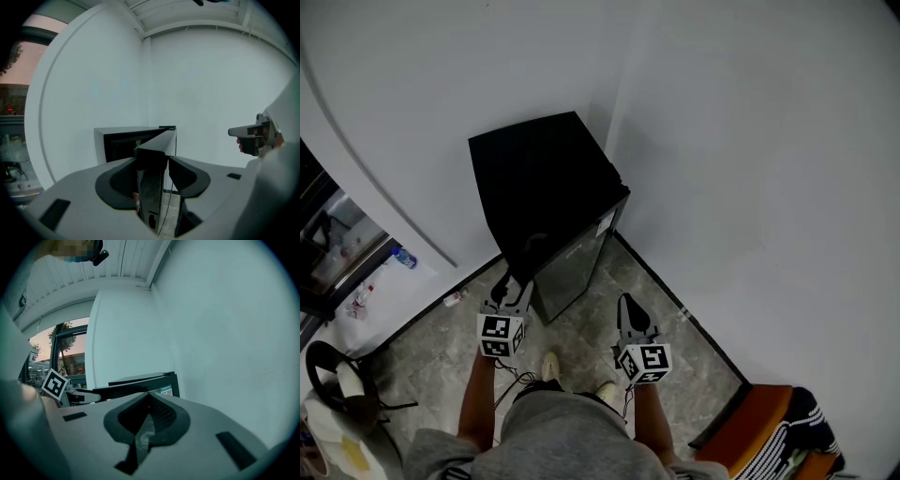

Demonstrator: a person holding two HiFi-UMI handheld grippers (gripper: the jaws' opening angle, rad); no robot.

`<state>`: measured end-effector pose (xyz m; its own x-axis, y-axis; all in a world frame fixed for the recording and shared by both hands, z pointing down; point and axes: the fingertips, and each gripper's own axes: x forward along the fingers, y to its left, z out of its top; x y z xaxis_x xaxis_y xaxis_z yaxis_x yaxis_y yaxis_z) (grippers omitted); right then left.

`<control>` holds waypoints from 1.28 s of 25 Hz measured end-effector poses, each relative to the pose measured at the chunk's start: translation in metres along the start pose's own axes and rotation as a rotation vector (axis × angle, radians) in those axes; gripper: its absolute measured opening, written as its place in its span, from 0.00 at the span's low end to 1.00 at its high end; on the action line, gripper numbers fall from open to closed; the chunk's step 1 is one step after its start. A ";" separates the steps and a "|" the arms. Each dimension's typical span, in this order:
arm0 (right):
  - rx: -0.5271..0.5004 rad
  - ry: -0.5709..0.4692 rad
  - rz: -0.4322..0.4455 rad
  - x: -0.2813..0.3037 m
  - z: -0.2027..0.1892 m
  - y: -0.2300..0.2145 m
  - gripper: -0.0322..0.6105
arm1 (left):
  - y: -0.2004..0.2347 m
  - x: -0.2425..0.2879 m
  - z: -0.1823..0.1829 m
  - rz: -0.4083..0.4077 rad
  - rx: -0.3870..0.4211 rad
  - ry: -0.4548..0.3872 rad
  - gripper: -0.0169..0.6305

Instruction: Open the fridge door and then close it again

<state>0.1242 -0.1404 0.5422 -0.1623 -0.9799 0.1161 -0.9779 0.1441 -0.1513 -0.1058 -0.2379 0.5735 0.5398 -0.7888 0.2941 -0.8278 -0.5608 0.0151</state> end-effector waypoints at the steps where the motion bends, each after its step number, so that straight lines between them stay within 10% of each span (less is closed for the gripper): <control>1: -0.001 0.000 0.006 -0.003 0.000 -0.002 0.09 | -0.004 -0.002 0.000 0.006 -0.001 0.001 0.36; 32: -0.023 -0.001 0.099 -0.083 0.004 -0.051 0.09 | -0.124 -0.039 -0.009 0.043 0.002 0.010 0.35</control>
<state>0.1882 -0.0668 0.5361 -0.2578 -0.9609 0.1008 -0.9600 0.2429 -0.1396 -0.0262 -0.1353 0.5683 0.5019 -0.8097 0.3040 -0.8500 -0.5268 0.0000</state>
